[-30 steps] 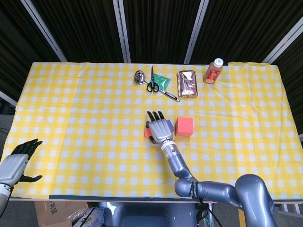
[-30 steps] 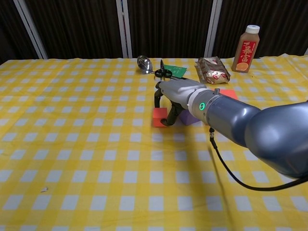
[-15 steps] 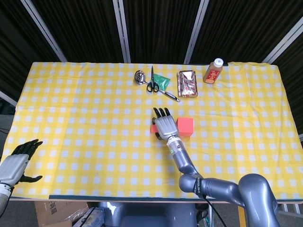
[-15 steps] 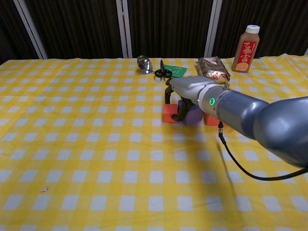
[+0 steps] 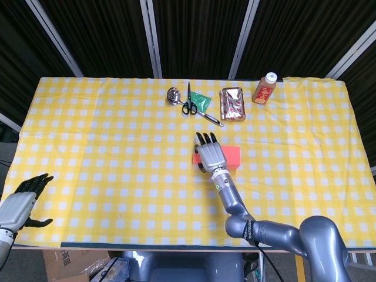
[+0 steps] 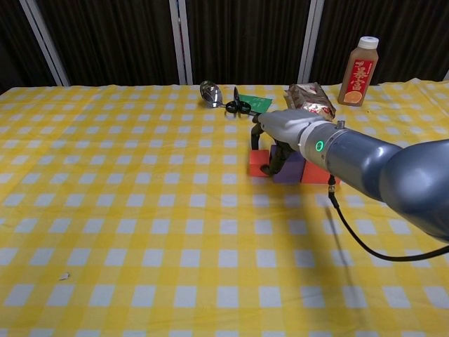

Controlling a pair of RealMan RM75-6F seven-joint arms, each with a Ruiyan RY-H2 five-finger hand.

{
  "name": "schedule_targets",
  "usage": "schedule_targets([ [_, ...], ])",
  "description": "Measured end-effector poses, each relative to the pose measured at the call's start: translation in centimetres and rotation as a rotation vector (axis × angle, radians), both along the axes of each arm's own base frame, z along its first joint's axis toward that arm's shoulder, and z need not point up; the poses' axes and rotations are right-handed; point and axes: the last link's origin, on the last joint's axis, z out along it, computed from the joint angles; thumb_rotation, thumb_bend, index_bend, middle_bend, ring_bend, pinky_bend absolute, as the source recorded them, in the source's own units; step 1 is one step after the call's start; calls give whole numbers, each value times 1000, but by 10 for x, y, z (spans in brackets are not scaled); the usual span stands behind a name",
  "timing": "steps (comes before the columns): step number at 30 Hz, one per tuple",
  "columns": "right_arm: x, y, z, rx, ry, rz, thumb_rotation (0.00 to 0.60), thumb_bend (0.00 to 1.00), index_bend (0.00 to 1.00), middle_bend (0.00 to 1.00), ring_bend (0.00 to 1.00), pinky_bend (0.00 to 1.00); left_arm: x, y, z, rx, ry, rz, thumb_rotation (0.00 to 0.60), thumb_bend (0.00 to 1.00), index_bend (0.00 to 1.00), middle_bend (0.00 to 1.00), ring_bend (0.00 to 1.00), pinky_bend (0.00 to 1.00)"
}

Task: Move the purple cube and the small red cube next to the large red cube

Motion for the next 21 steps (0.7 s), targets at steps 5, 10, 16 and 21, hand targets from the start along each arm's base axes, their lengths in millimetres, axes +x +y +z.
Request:
schedule_targets([
  [5, -1, 1, 0, 2, -2, -2, 600, 469, 494, 27, 0, 0, 0, 0, 0, -1, -1, -1, 600, 41, 0, 0, 0, 68],
  [10, -2, 3, 0, 8, -2, -2, 600, 468, 494, 27, 0, 0, 1, 0, -1, -4, -1, -3, 600, 42, 0, 0, 0, 68],
  [16, -3, 3, 3, 0, 9, -1, 600, 468, 494, 27, 0, 0, 1, 0, -1, -7, -2, -5, 600, 41, 0, 0, 0, 68],
  [21, -5, 2, 4, -3, 12, -7, 600, 468, 494, 26, 0, 0, 1, -1, -1, -9, -1, -2, 600, 42, 0, 0, 0, 68],
])
